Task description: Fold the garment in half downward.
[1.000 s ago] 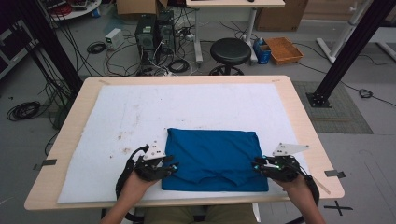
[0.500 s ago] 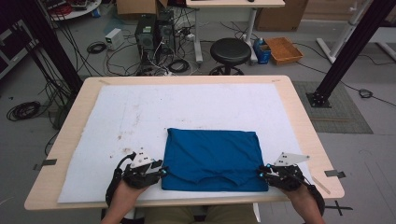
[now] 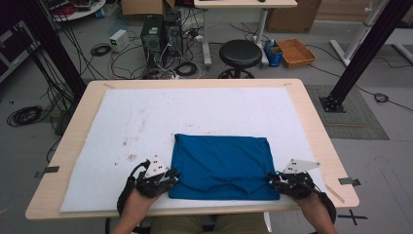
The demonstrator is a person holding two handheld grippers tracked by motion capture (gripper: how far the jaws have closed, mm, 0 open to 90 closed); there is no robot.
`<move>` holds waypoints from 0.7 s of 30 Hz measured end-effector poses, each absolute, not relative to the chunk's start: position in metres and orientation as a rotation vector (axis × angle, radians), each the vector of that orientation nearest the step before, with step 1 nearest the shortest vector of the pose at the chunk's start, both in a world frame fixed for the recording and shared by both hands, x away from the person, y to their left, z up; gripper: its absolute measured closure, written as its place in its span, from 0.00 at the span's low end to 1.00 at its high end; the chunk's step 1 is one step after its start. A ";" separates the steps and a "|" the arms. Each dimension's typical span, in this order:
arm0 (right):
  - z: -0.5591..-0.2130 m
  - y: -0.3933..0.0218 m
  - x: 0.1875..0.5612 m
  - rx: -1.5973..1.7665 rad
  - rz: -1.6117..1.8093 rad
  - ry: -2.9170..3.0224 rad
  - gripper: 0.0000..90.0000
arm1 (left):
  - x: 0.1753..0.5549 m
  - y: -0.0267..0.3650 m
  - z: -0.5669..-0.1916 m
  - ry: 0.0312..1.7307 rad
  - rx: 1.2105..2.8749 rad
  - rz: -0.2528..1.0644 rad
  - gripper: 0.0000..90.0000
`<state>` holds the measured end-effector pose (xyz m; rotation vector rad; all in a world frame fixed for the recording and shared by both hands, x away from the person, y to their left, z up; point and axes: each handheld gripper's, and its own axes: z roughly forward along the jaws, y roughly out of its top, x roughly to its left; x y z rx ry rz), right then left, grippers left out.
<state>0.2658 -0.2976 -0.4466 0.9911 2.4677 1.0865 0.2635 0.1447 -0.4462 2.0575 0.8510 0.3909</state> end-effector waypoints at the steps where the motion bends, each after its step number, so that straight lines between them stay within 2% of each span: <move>1: -0.447 -0.297 0.266 0.994 1.087 2.467 0.88 | 0.263 0.143 -0.446 0.857 2.045 0.380 0.75; 2: -0.447 -0.298 0.266 0.992 1.087 2.467 0.88 | 0.263 0.141 -0.446 0.861 2.051 0.384 0.71; 4: -0.447 -0.298 0.266 0.994 1.091 2.468 0.88 | 0.265 0.136 -0.449 0.872 2.087 0.403 0.72; 8: -0.447 -0.298 0.266 0.989 1.085 2.469 0.88 | 0.265 0.133 -0.451 0.880 2.102 0.421 0.90; 11: -0.447 -0.298 0.266 0.989 1.087 2.470 0.88 | 0.265 0.134 -0.450 0.898 2.079 0.416 0.94; 17: -0.440 -0.303 0.263 0.978 1.150 2.450 0.95 | 0.255 0.147 -0.437 0.891 1.976 0.357 0.95; 21: -0.434 -0.305 0.259 0.953 1.171 2.458 0.96 | 0.248 0.155 -0.432 0.871 1.950 0.310 0.95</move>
